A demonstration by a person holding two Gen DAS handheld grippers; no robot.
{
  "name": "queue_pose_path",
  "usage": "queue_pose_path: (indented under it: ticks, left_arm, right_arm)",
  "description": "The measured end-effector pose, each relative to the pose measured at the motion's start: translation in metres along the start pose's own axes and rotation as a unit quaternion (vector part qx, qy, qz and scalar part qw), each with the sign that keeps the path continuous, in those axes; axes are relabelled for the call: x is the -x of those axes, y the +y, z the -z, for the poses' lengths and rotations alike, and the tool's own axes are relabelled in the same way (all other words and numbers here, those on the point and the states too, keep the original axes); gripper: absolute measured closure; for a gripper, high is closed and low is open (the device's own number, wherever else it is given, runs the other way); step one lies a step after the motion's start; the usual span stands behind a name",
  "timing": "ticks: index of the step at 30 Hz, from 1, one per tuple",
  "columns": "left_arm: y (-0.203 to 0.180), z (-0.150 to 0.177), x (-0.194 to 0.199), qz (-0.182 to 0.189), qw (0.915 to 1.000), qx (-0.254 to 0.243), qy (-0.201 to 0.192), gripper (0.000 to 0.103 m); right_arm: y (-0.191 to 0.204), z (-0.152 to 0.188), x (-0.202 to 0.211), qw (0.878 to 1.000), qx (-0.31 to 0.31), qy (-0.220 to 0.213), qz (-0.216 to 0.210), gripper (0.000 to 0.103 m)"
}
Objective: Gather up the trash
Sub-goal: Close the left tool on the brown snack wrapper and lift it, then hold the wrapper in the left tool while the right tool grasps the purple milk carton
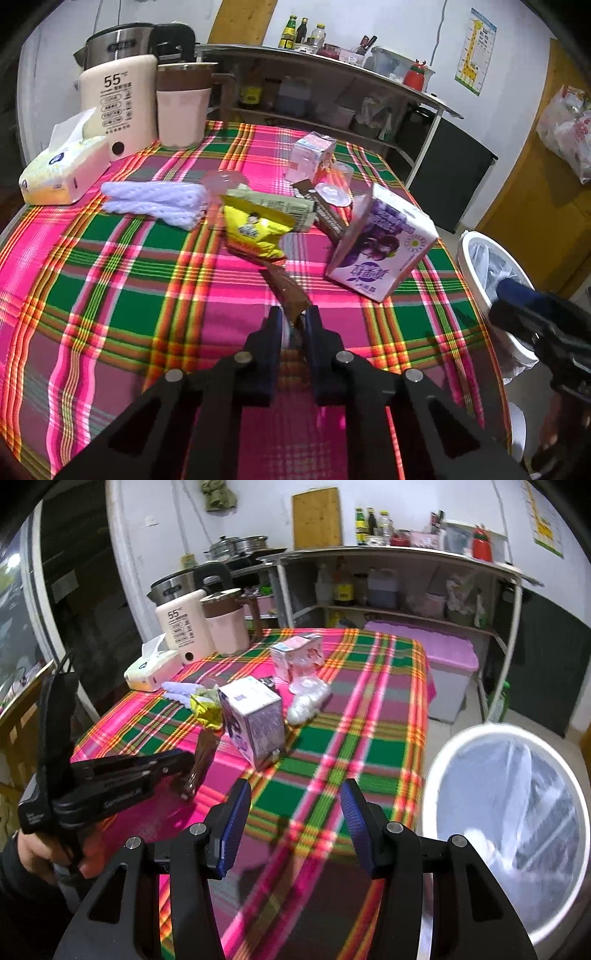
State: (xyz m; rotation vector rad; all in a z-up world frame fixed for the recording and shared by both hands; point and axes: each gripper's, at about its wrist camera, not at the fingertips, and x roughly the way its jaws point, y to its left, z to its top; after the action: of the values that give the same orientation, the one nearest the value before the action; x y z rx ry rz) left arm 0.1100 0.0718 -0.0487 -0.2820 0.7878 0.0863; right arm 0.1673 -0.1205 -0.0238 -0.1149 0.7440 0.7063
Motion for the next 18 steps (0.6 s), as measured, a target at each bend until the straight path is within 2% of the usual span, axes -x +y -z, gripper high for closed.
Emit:
queue_pose_path:
  ticks: [8, 10, 11, 18]
  left_arm:
    - [0.014, 0.002, -0.008, 0.029, 0.9987, 0.034, 0.022, 0.089]
    - [0.014, 0.002, -0.006, 0.041, 0.9983, 0.038, 0.019, 0.086]
    - [0.015, 0.002, -0.004, 0.042, 0.9982, 0.039, 0.016, 0.081]
    - [0.027, -0.001, 0.004, 0.048, 0.9975, 0.051, 0.001, 0.071]
  right_arm:
    - [0.012, -0.027, -0.029, 0.998, 0.059, -0.008, -0.013, 0.051]
    - [0.014, -0.031, -0.035, 0.997, 0.071, -0.008, -0.019, 0.050]
    - [0.015, -0.034, -0.038, 0.997, 0.076, -0.008, -0.022, 0.049]
    - [0.022, -0.044, -0.056, 0.994, 0.103, 0.004, -0.037, 0.048]
